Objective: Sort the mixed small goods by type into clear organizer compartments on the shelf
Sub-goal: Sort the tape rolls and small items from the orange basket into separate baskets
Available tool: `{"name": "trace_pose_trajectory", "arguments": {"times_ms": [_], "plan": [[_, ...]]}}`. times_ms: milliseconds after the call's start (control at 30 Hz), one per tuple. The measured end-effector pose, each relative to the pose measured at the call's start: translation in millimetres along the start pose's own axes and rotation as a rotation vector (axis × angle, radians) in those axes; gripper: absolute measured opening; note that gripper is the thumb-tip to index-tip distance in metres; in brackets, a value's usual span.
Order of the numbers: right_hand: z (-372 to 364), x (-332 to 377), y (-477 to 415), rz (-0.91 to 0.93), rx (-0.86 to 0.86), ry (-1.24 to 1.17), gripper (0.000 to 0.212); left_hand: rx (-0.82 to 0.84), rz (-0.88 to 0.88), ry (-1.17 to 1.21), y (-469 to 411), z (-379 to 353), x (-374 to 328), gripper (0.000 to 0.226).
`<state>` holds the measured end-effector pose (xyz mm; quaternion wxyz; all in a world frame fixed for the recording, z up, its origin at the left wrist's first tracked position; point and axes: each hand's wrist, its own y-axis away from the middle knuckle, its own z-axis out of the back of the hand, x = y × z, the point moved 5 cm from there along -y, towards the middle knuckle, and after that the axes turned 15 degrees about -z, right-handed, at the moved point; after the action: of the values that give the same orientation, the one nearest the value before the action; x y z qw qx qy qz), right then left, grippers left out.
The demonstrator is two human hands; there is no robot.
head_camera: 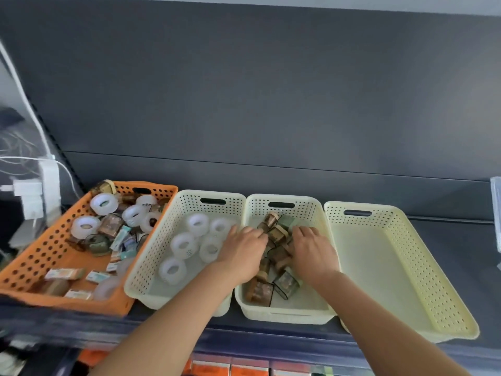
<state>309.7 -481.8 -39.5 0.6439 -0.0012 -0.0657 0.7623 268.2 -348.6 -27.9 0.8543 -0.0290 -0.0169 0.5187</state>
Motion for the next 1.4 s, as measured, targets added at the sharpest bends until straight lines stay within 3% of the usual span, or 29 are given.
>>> {"name": "trace_pose_trajectory", "arguments": {"times_ms": [133, 233, 400, 633, 733, 867, 1033, 1233, 1400], "plan": [[3, 12, -2, 0.015, -0.01, -0.085, 0.039, -0.144, -0.012, 0.066, 13, 15, 8, 0.023], [12, 29, -2, 0.044, -0.015, -0.15, 0.035, -0.19, 0.038, 0.116, 30, 29, 21, 0.028], [31, 76, 2, 0.148, -0.037, -0.265, 0.036, -0.221, 0.124, 0.016, 72, 54, 55, 0.028], [50, 181, 22, 0.338, -0.014, -0.35, 0.036, -0.116, 0.332, -0.089, 162, 72, 119, 0.015], [49, 231, 37, 0.443, 0.028, -0.341, 0.032, 0.017, 0.432, -0.068, 205, 67, 151, 0.01], [40, 294, 54, 0.568, 0.131, -0.275, 0.028, 0.234, 0.514, 0.033, 254, 49, 197, 0.015], [11, 349, 61, 0.579, 0.281, -0.049, 0.034, 0.312, 0.554, 0.176, 286, 24, 236, 0.016], [-16, 382, 57, 0.515, 0.189, 0.337, 0.024, 0.373, 0.457, 0.19, 275, 4, 251, 0.02], [-28, 395, 54, 0.47, 0.158, 0.403, 0.018, 0.379, 0.346, 0.119, 265, -3, 256, 0.014]]}}
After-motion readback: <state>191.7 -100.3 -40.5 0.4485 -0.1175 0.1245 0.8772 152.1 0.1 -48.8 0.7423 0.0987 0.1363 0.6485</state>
